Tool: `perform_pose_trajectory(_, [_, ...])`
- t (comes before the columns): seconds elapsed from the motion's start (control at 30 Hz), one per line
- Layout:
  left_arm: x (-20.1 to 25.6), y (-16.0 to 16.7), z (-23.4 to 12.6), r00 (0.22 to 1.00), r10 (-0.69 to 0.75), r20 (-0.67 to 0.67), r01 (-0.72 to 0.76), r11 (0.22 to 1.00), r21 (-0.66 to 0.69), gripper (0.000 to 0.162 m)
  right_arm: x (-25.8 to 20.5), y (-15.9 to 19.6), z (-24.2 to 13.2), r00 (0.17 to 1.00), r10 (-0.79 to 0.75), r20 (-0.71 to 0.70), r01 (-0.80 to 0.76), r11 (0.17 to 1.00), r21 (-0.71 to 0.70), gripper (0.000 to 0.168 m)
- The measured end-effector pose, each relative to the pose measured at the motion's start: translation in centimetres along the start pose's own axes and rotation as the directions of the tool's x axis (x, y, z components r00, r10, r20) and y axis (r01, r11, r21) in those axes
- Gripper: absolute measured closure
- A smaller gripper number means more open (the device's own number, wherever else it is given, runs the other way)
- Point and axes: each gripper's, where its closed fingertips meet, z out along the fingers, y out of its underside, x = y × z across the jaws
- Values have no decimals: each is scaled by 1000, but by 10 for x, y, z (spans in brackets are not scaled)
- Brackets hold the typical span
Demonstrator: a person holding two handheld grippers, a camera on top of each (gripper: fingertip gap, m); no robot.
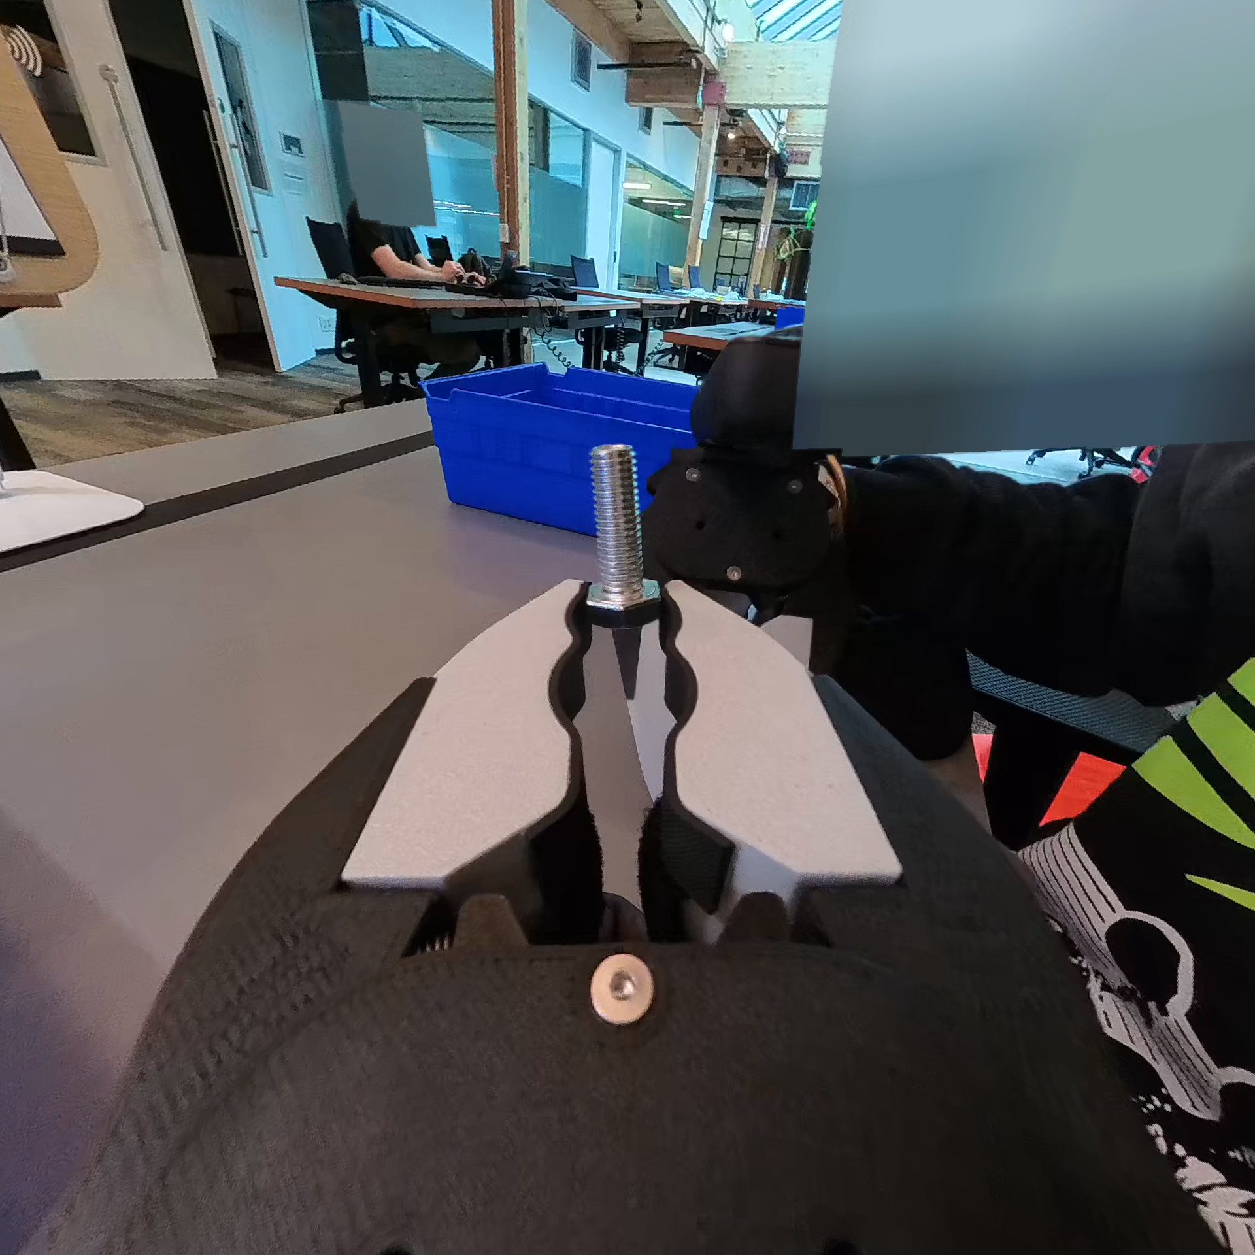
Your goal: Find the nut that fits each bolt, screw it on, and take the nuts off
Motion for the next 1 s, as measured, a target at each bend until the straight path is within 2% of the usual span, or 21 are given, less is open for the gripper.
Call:
perform_pose_trajectory(0.1, [5,0,0,999,7,-33,-7,1000,-2,143,-2,-6,-13,1000,14,-20,-14,999,38,150])
perform_pose_trajectory(0.23, [20,4,1,991,54,-120,-57,998,-22,143,-8,-29,-60,998,18,-57,-10,990,139,150])
perform_pose_trajectory(0.37, [41,10,2,966,126,-226,-139,989,-43,143,-18,-71,-121,994,-51,-100,76,963,259,150])
perform_pose_trajectory(0.43, [51,14,3,950,145,-278,-167,984,-57,143,-24,-93,-138,986,-127,-111,154,943,296,150])
perform_pose_trajectory(0.63, [73,20,0,902,176,-394,-218,974,-62,143,-31,-109,-120,963,-268,5,264,951,163,150])
perform_pose_trajectory(0.77, [76,19,-1,893,182,-411,-221,974,-48,143,-31,-109,-110,953,-296,65,287,950,126,150])
perform_pose_trajectory(1.0, [76,18,-1,896,176,-407,-212,976,-43,143,-29,-104,-104,948,-306,91,296,949,108,150])
